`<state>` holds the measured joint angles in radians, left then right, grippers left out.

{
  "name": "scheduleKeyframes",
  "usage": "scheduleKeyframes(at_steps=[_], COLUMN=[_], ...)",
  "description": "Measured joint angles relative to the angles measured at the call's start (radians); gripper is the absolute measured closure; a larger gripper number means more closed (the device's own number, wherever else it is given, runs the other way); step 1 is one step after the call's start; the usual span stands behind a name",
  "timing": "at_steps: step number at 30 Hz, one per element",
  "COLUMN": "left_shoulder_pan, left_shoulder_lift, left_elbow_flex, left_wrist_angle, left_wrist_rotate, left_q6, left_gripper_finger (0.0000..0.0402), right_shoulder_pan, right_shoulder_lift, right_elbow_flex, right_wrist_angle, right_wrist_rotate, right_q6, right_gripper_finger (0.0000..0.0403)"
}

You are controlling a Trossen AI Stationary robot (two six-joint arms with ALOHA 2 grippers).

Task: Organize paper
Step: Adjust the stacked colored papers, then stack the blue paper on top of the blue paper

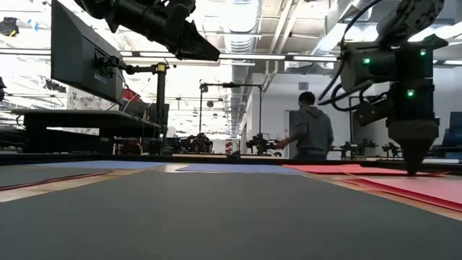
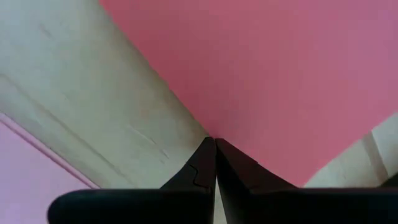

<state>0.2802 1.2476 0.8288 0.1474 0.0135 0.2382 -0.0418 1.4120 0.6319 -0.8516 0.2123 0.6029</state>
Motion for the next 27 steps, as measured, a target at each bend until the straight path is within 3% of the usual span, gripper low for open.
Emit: scheduleKeyframes(at_steps=[7, 18, 24, 27], left_shoulder_pan=[0.0, 0.0, 0.0, 0.0], left_shoulder_lift=[0.0, 0.0, 0.0, 0.0], left_elbow_flex=[0.0, 0.0, 0.0, 0.0], left_wrist_angle=[0.0, 0.0, -0.001, -0.001], left_wrist_rotate=[0.0, -0.003, -0.002, -0.002], left_q6=[0.0, 0.0, 0.001, 0.001], left_gripper_finger=[0.0241, 0.0241, 0.0241, 0.0241], right_shoulder_pan=[-0.015, 0.099, 0.25, 0.337], right_shoulder_lift=[0.0, -0.028, -0.227, -0.354], right_elbow_flex=[0.0, 0.019, 0.02, -0.006], right_wrist_angle=[0.007, -0.013, 0.099, 0.194], right_wrist_rotate=[0.0, 0.009, 0.192, 0.362], right_q6=[-0.011, 0.027, 0.087, 0.124], right_gripper_finger=[0.0403, 0.0403, 0.0403, 0.0403])
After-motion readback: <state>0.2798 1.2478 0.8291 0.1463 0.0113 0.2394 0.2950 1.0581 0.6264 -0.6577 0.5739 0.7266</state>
